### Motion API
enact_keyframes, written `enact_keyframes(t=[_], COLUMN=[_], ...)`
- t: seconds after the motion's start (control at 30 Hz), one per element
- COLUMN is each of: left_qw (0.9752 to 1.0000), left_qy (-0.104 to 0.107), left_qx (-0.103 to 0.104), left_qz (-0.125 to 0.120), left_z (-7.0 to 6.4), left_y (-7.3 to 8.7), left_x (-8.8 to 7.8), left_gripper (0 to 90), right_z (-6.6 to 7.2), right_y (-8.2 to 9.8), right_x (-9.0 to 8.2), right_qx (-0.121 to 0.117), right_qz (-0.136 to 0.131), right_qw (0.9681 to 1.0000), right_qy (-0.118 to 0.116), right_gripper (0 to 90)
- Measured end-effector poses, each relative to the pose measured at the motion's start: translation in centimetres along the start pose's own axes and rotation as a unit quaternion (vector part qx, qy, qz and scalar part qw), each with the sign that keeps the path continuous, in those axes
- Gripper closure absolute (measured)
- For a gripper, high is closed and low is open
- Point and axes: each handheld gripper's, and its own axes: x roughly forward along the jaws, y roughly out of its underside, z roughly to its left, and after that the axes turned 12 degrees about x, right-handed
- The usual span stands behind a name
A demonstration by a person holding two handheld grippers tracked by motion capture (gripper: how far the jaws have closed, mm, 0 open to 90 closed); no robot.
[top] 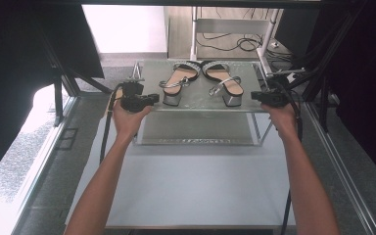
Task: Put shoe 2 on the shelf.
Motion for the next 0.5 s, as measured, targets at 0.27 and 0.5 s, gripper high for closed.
enact_keyframes(t=[0.27, 0.5], left_qw=[0.9999, 0.9997], left_qy=[0.009, 0.022], left_qx=[-0.005, 0.004], left_qz=[-0.005, -0.002], left_z=[-0.2, -0.7], left_y=[-0.5, -0.9], left_x=[1.1, 1.4], left_gripper=[88.6, 88.7], right_z=[1.2, 2.7], right_y=[0.3, 0.7], right_x=[1.0, 1.4], right_qx=[-0.026, -0.052], right_qz=[0.007, 0.009], right_qw=[0.9996, 0.9985], right_qy=[-0.006, -0.010], right_gripper=[89.8, 90.0])
